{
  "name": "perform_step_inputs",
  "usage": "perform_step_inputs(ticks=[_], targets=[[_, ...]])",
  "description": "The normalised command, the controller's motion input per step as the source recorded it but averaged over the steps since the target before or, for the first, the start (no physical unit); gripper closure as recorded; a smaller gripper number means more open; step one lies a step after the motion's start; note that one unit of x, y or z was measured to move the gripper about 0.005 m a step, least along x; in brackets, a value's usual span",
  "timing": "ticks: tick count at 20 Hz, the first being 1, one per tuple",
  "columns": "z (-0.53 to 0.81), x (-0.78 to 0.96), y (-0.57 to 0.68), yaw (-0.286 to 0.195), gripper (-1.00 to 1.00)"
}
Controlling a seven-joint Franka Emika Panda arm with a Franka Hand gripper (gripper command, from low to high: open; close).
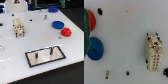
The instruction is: Insert the blue gear onto the right peg, followed by the red gear
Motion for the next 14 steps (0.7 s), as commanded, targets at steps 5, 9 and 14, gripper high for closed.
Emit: perform_step_inputs(ticks=[5,9,14], targets=[[0.01,-0.54,0.51,0.000,-1.00],[0.00,-0.49,0.65,0.000,-1.00],[-0.08,-0.45,0.66,0.000,-1.00]])
